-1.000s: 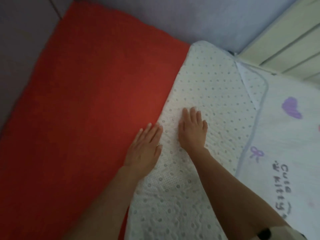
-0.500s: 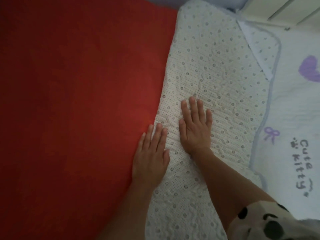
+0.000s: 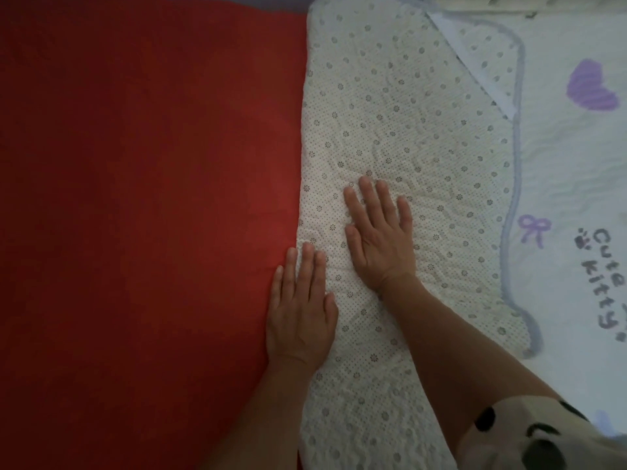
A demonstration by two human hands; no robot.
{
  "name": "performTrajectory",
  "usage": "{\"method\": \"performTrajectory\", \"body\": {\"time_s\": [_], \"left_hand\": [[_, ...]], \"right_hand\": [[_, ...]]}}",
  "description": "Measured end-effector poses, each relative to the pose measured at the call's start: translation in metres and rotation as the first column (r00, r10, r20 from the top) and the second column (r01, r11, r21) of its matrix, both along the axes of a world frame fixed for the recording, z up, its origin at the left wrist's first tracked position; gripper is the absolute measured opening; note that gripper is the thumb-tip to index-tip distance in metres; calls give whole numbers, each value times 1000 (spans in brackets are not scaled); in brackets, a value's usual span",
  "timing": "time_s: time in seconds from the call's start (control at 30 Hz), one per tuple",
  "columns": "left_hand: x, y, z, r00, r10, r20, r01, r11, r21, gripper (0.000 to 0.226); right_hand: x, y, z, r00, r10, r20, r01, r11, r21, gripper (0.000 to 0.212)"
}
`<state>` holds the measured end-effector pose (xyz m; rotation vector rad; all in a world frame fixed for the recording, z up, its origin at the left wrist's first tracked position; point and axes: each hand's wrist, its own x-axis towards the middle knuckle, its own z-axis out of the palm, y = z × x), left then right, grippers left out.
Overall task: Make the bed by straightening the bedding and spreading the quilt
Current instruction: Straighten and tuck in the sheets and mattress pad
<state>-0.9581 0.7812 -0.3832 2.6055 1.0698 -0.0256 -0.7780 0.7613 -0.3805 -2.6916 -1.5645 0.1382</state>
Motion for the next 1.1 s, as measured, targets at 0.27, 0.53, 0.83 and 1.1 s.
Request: {"method": "performTrajectory", "body": {"time_s": [0.27,0.53,0.83,1.1], "left_hand": [[-1,1,-4,1000,12,18,-13,998,58,62],[-2,6,-8,999,30,38,-35,991,129,59],[-28,-57,39,992,127,-8,-126,980,-155,58],[-49,-164,77,996,26,82,-23,999,-43,57]], "right_hand": [[-2,1,0,1000,5,-19,-4,999,51,55],[-2,-8,20,974,70,-217,-72,997,1,53],[-42,-139,96,964,92,-248,-85,996,38,45],[-65,-241,95,746,-560,-360,529,827,-190,88]]}}
